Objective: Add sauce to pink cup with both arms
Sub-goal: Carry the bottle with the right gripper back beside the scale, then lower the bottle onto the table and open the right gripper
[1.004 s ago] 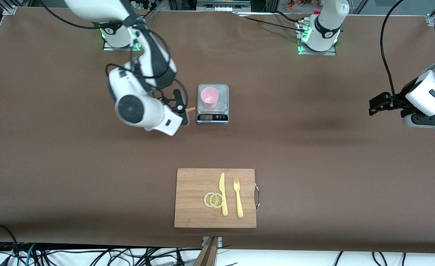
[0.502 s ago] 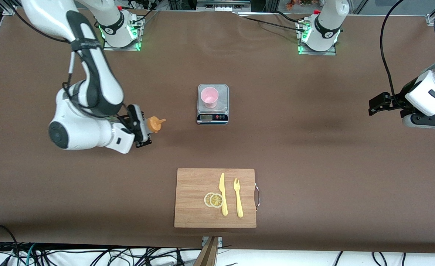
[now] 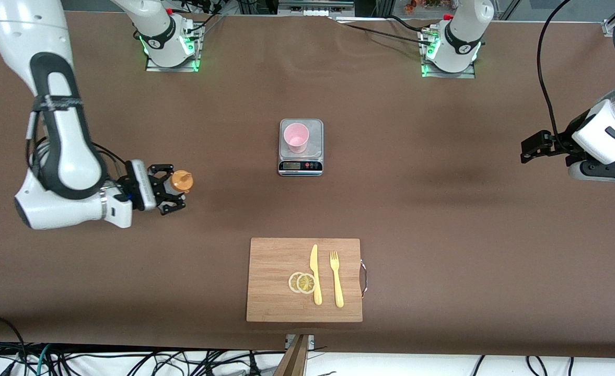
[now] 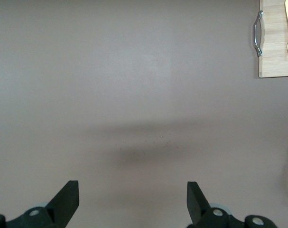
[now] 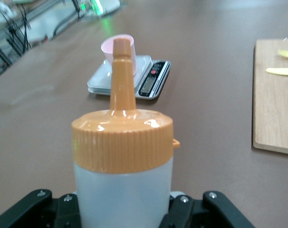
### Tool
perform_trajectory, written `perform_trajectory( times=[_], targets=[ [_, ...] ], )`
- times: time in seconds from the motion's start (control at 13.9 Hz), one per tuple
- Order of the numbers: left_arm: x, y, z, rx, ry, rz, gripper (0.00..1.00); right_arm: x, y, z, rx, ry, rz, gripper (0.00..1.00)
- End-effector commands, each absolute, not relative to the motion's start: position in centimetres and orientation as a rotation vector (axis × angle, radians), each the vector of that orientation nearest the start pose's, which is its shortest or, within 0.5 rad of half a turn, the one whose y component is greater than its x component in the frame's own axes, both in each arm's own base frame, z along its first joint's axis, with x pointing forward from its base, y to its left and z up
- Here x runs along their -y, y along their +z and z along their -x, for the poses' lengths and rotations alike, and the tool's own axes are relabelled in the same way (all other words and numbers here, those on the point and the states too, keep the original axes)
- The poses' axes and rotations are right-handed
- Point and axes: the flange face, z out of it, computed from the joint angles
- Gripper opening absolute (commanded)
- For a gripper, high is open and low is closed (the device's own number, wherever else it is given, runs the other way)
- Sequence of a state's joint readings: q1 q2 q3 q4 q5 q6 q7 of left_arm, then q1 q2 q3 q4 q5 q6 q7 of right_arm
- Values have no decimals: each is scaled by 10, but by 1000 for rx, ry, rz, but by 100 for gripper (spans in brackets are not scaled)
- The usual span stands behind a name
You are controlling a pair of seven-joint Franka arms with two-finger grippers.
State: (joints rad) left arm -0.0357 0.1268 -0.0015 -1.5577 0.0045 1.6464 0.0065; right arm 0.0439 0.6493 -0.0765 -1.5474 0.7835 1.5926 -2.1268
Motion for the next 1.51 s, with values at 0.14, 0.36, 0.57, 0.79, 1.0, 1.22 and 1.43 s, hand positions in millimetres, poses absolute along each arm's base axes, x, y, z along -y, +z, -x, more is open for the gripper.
perform_trajectory(
  times=[0.14,0.36,0.57,0.79,1.0,1.22,1.43],
  targets=[
    [21,570,-600,-102,57,3103,100,2,207,-634,1644,-622,1257,0],
    [21,570,-600,-102,57,3103,100,36,178,-621,1566,-679,1219,0],
    [21,570,-600,-102,57,3103,100,56,168,-612,1539,-733,1175,0],
    [21,569,-600,-102,59,3102,100,59,153,-606,1505,-790,1131,0],
    [21,570,-600,-102,57,3103,100,59,140,-600,1477,-843,1102,0],
    [21,570,-600,-102,57,3103,100,55,127,-593,1444,-885,1077,0],
    [21,570,-600,-102,57,3103,100,52,121,-591,1440,-905,1061,0]
  ],
)
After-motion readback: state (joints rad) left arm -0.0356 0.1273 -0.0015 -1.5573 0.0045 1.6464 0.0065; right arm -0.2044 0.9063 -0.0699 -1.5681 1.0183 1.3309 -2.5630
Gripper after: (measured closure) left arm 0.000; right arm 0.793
